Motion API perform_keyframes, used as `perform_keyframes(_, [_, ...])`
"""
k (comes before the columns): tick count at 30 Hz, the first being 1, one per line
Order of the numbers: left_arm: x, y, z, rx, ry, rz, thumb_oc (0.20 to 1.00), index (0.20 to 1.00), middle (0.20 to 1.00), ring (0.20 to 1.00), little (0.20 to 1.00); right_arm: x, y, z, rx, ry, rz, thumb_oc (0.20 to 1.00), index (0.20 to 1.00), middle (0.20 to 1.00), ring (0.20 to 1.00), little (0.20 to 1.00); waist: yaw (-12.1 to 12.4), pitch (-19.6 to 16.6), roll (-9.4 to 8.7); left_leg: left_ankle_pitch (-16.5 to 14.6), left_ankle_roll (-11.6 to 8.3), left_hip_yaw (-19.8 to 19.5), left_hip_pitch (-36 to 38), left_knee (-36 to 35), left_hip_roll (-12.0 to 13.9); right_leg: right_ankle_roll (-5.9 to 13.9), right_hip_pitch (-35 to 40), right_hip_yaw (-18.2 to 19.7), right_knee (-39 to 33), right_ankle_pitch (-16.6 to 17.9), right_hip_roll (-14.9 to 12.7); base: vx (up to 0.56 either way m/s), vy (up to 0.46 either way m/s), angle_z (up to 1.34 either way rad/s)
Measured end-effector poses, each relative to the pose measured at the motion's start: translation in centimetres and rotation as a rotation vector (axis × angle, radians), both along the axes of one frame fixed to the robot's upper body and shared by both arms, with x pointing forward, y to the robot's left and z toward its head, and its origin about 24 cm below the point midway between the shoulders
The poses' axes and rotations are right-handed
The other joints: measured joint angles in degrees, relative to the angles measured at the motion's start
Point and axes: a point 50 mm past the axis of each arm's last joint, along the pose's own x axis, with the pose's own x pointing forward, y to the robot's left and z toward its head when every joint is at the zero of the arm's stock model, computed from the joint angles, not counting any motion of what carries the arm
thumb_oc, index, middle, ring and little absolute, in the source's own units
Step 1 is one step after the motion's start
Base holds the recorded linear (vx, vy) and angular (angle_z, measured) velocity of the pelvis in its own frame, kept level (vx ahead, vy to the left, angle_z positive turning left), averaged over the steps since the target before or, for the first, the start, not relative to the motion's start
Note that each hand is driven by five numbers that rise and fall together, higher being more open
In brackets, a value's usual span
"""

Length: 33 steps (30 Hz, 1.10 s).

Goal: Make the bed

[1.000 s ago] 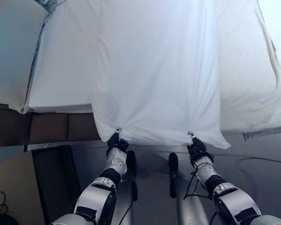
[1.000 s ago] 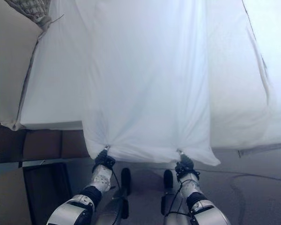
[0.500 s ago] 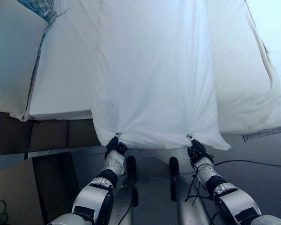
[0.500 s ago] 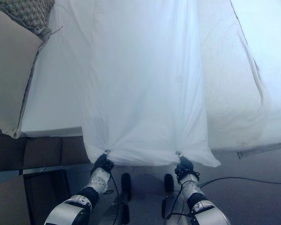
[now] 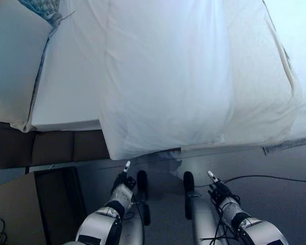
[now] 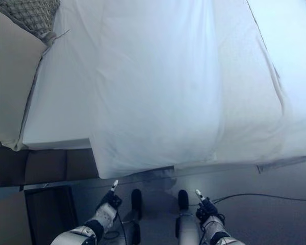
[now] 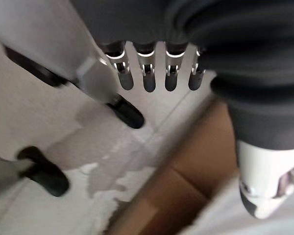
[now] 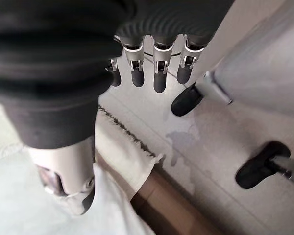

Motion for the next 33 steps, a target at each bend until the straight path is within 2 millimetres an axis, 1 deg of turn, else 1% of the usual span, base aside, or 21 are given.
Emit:
perform_keyframes(2, [-0.1,-0.2,0.0,0.050,-0.018,-0.074,1.000,1.000,1.000,1.000,1.000,-0.1,0.0,0.0,0.001,-0.002,0.007,1.000,1.000,1.000,1.000,1.000,0.0,0.0,0.00,0.5,0.01,-0.2,0.1,-0.6,0.0,-0.03,-0.1,-0.3,0.3,-0.1,-0.1,0.01,-0.023,0.07])
perform_keyframes(3, [-0.2,-1.1,0.1,0.101,-0.032,-0.168,1.000,1.000,1.000,1.000,1.000,0.0,0.2,0.0,-0.006,-0.010,0.032,1.000,1.000,1.000,1.000,1.000,0.1,0.0,0.00,0.7,0.00,-0.4,0.1,-1.1,-0.1,0.03,-0.4,-0.4,0.7,-0.2,-0.1,0.01,-0.024,0.06])
perform_keyframes(5, [-0.1,-1.9,0.6,0.155,-0.089,-0.282,1.000,1.000,1.000,1.000,1.000,-0.3,0.4,-0.1,-0.007,-0.020,0.056,1.000,1.000,1.000,1.000,1.000,0.2,0.0,0.01,1.1,0.06,-0.4,0.1,-1.7,-0.1,-0.01,-0.9,-0.4,1.1,-0.3,-0.1,0.00,-0.013,0.02])
perform_keyframes(8, [0.2,-3.0,1.6,0.163,-0.181,-0.354,1.000,1.000,1.000,1.000,1.000,-0.4,1.0,0.0,-0.025,-0.051,0.123,1.000,1.000,1.000,1.000,1.000,0.4,0.0,0.07,1.4,0.25,-0.7,0.0,-2.4,-0.1,-0.11,-1.4,-0.6,1.6,-0.5,-0.2,-0.01,-0.017,0.03])
perform_keyframes(9, [0.2,-3.2,3.0,0.203,-0.302,-0.455,1.000,1.000,1.000,1.000,1.000,0.0,1.5,1.0,-0.071,-0.135,0.227,1.000,1.000,1.000,1.000,1.000,0.4,0.0,0.11,1.6,0.14,-0.9,-0.8,-2.8,-0.1,-0.15,-2.4,-0.8,1.9,-0.6,-0.2,-0.01,-0.007,0.06])
perform_keyframes(11, [0.8,-3.2,4.1,0.279,-0.400,-0.590,1.000,1.000,1.000,1.000,1.000,0.9,2.1,2.3,-0.135,-0.222,0.327,1.000,1.000,1.000,1.000,1.000,0.4,0.2,0.40,2.1,0.03,-1.3,-1.4,-2.7,-0.2,-0.33,-2.9,-1.1,2.2,-0.7,-0.2,0.00,-0.006,0.09])
perform_keyframes(12, [0.9,-3.0,4.4,0.312,-0.420,-0.638,1.000,1.000,1.000,1.000,1.000,0.9,2.2,2.6,-0.163,-0.243,0.367,1.000,1.000,1.000,1.000,1.000,0.3,0.2,0.43,2.2,-0.03,-1.4,-1.5,-2.7,-0.2,-0.43,-3.1,-1.2,2.5,-0.8,-0.2,-0.01,-0.014,0.10])
perform_keyframes(14, [2.0,-2.2,5.1,0.357,-0.466,-0.691,1.000,1.000,1.000,1.000,1.000,2.8,2.5,4.7,-0.231,-0.346,0.449,1.000,1.000,1.000,1.000,1.000,0.2,0.2,0.43,2.1,0.03,-1.4,-1.7,-2.6,-0.2,-0.59,-3.6,-1.3,3.4,-1.2,-0.4,0.00,-0.006,0.02])
perform_keyframes(15, [2.9,-1.9,6.0,0.395,-0.511,-0.745,1.000,1.000,1.000,1.000,1.000,4.2,2.8,6.5,-0.285,-0.426,0.528,1.000,1.000,1.000,1.000,1.000,0.4,0.2,0.43,2.3,-0.06,-1.4,-2.4,-2.6,-0.2,-0.47,-4.5,-1.3,3.8,-1.3,-0.3,0.00,0.000,0.00])
perform_keyframes(16, [3.1,-2.0,6.4,0.396,-0.536,-0.768,1.000,1.000,1.000,1.000,1.000,4.7,3.0,7.1,-0.308,-0.454,0.566,1.000,1.000,1.000,1.000,1.000,0.5,0.3,0.46,2.5,-0.20,-1.4,-2.8,-2.6,-0.2,-0.49,-5.0,-1.3,4.1,-1.4,-0.4,-0.03,-0.010,0.00])
perform_keyframes(17, [4.0,-2.0,7.6,0.424,-0.601,-0.836,1.000,1.000,1.000,1.000,1.000,6.2,3.3,8.8,-0.356,-0.518,0.639,1.000,1.000,1.000,1.000,1.000,0.5,0.3,0.45,2.9,-0.27,-1.4,-3.5,-2.6,-0.3,-0.60,-6.1,-1.2,4.8,-1.3,-0.4,0.00,0.000,0.00])
perform_keyframes(18, [4.4,-2.2,8.2,0.436,-0.635,-0.867,1.000,1.000,1.000,1.000,1.000,6.7,3.4,9.5,-0.378,-0.548,0.668,1.000,1.000,1.000,1.000,1.000,0.5,0.3,0.47,3.0,-0.26,-1.4,-3.9,-2.6,-0.3,-0.66,-6.7,-1.2,5.3,-1.5,-0.5,-0.04,-0.020,0.02])
perform_keyframes(20, [5.8,-3.0,10.1,0.451,-0.727,-0.946,1.000,1.000,1.000,1.000,1.000,8.3,3.8,11.5,-0.409,-0.618,0.724,1.000,1.000,1.000,1.000,1.000,0.8,0.4,0.43,3.3,-0.41,-1.4,-4.5,-2.5,-0.4,-0.75,-7.7,-1.2,6.2,-1.8,-0.5,-0.04,-0.022,0.01])
perform_keyframes(21, [6.5,-3.8,11.2,0.465,-0.774,-1.059,1.000,1.000,1.000,1.000,1.000,9.1,4.0,12.3,-0.443,-0.631,0.795,1.000,1.000,1.000,1.000,1.000,0.9,0.5,0.38,3.3,-0.45,-1.4,-5.6,-1.9,-0.3,-0.74,-8.9,-1.2,7.1,-2.2,-0.5,-0.05,-0.030,0.02])
perform_keyframes(22, [7.1,-4.3,12.1,0.467,-0.811,-1.094,1.000,1.000,1.000,1.000,1.000,9.7,4.3,13.0,-0.450,-0.652,0.811,1.000,1.000,1.000,1.000,1.000,0.9,0.5,0.39,3.3,-0.47,-1.4,-6.3,-1.6,-0.4,-0.79,-9.6,-1.2,7.4,-2.3,-0.4,-0.06,-0.040,0.06])
perform_keyframes(23, [8.1,-5.1,13.8,0.507,-0.863,-1.203,1.000,1.000,1.000,1.000,1.000,10.6,4.7,13.9,-0.467,-0.665,0.855,1.000,1.000,1.000,1.000,1.000,0.7,0.7,0.38,3.3,-0.68,-1.5,-8.4,-0.3,-0.4,-1.06,-11.5,-1.4,8.7,-2.5,-0.4,-0.04,-0.023,0.06])
perform_keyframes(24, [8.4,-5.3,14.5,0.512,-0.886,-1.227,1.000,1.000,1.000,1.000,1.000,11.0,4.9,14.5,-0.468,-0.683,0.860,1.000,1.000,1.000,1.000,1.000,0.7,1.0,0.49,3.5,-0.88,-1.5,-8.8,-0.4,-0.3,-1.15,-12.1,-1.5,8.9,-2.6,-0.4,-0.04,-0.030,0.07])
perform_keyframes(26, [10.1,-6.4,18.0,0.551,-0.994,-1.303,1.000,1.000,1.000,1.000,1.000,12.6,6.0,17.2,-0.479,-0.761,0.913,1.000,1.000,1.000,1.000,1.000,0.3,2.3,0.29,3.7,-1.09,-1.5,-11.5,1.1,0.0,-1.84,-14.6,-2.0,10.7,-2.8,-0.3,-0.04,-0.026,0.11])
perform_keyframes(27, [10.4,-6.5,18.8,0.561,-1.014,-1.311,1.000,1.000,1.000,1.000,1.000,12.8,6.2,17.8,-0.483,-0.777,0.922,1.000,1.000,1.000,1.000,1.000,0.1,2.8,0.22,3.7,-1.10,-1.5,-11.9,1.4,0.0,-1.98,-15.0,-2.1,11.2,-2.9,-0.3,-0.03,-0.015,0.15])
perform_keyframes(30, [11.8,-7.0,22.3,0.643,-1.091,-1.351,1.000,1.000,1.000,1.000,1.000,14.2,6.6,20.8,-0.510,-0.846,0.960,1.000,1.000,1.000,1.000,1.000,0.1,4.0,0.02,3.4,-1.47,-1.5,-16.7,4.8,0.1,-2.63,-19.8,-2.1,15.0,-3.8,-0.4,-0.02,-0.003,0.08])
perform_keyframes(33, [12.7,-6.4,23.4,0.699,-1.084,-1.342,1.000,1.000,1.000,1.000,1.000,15.0,6.4,22.8,-0.521,-0.888,0.943,1.000,1.000,1.000,1.000,1.000,0.0,4.6,-0.03,2.9,-1.75,-1.5,-20.3,7.6,0.2,-3.05,-23.1,-2.0,17.5,-4.3,-0.6,-0.01,0.030,0.06])
